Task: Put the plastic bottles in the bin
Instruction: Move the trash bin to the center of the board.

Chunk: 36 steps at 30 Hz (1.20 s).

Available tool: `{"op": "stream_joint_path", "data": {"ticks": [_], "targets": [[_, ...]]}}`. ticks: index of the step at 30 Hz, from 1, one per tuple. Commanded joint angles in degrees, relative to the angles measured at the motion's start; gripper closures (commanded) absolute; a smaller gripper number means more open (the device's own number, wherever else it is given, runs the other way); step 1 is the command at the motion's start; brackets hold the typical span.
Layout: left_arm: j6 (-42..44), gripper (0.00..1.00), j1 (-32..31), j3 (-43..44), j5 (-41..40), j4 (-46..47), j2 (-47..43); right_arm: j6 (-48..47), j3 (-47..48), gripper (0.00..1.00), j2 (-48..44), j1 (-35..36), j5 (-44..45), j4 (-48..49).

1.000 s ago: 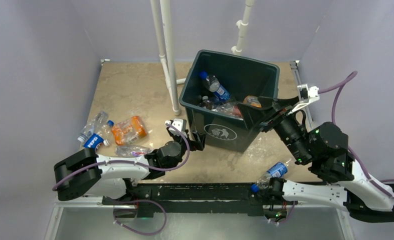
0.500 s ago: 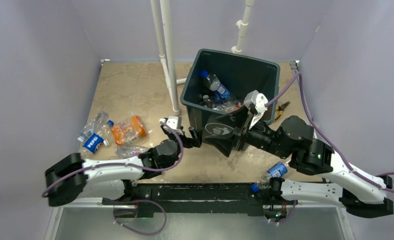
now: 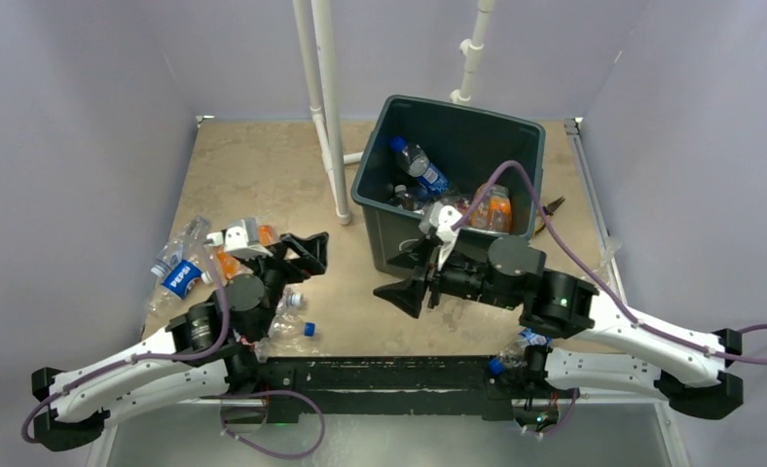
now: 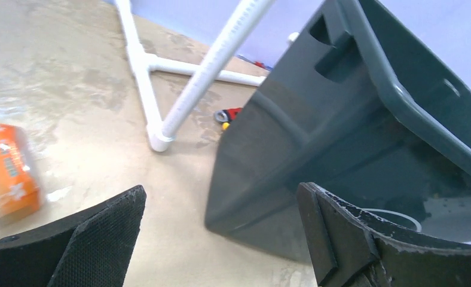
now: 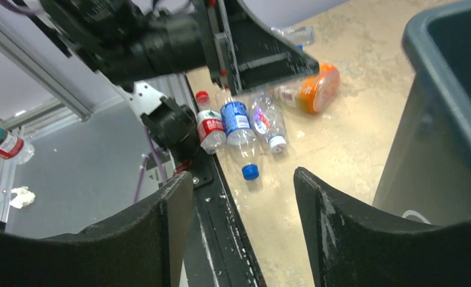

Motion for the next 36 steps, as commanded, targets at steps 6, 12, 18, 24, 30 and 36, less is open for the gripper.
{"op": "stream_joint_path", "data": {"ticks": [6, 12, 18, 24, 30, 36], "targets": [[-20.5, 0.01, 0.2, 8.9, -14.2, -34.7, -4.3, 1.8, -9.5, 0.39, 7.1, 0.1, 0.1, 11.6], [-41.3, 0.01, 0.2, 12.3, -18.8, -55.9, -1.4, 3.8, -15.8, 0.41, 12.7, 0.2, 8.1, 18.2], [-50.1, 0.01, 0.2, 11.1, -20.4, -61.4, 4.4, 8.4, -19.3, 0.43, 17.8, 0.1, 18.9, 19.5], [-50.8, 0.01, 0.2, 9.8, -19.7, -58.6, 7.6, 11.4, -20.3, 0.44, 20.1, -1.4, 26.0, 19.0], [-51.5, 0.01, 0.2, 8.8, -18.3, -57.7, 8.0, 13.3, -22.5, 0.4, 18.1, -5.9, 24.6, 19.5], [-52.5, 0.01, 0.2, 8.2, -17.2, -58.4, 6.8, 5.3, -23.5, 0.25, 21.1, -2.3, 7.6, 28.4]]}}
